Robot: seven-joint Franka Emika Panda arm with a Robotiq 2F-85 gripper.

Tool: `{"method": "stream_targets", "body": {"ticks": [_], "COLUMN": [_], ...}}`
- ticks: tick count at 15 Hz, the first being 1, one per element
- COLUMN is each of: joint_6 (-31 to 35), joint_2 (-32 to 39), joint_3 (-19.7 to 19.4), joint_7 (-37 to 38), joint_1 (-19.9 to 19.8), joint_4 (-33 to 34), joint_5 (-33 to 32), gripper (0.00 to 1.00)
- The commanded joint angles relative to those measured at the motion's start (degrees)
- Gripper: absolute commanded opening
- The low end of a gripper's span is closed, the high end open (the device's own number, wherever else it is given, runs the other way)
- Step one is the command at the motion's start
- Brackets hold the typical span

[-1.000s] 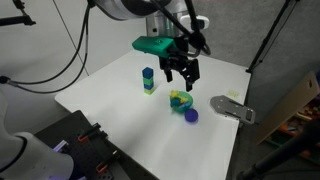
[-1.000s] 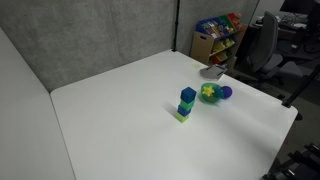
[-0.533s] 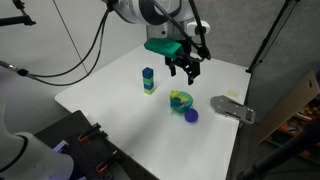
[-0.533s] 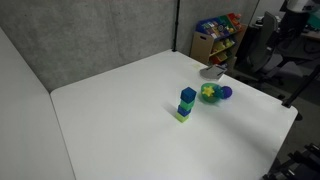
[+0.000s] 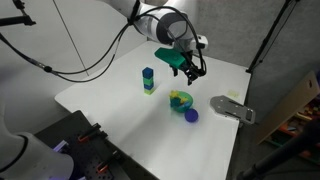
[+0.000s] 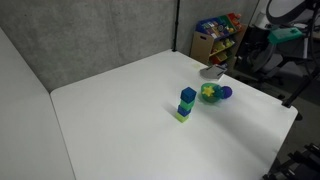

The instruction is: Put the blue squeezed paper on top of the stacked toy blocks

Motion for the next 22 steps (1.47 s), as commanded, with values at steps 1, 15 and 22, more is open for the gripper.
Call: {"method": "stream_targets", "body": {"ticks": [1, 15, 22], "joint_6": [1.3, 3.0, 2.0], "joint_2": [6.5, 25.0, 30.1], "joint_3": [1.1, 1.3, 1.4], "joint_7": [-0.6, 3.0, 5.5], "joint_1": [0.3, 2.0, 3.4], "joint_4": [5.2, 14.9, 19.0], "joint_5": [2.7, 2.8, 3.1], "gripper": [1.0, 1.0, 1.0]}}
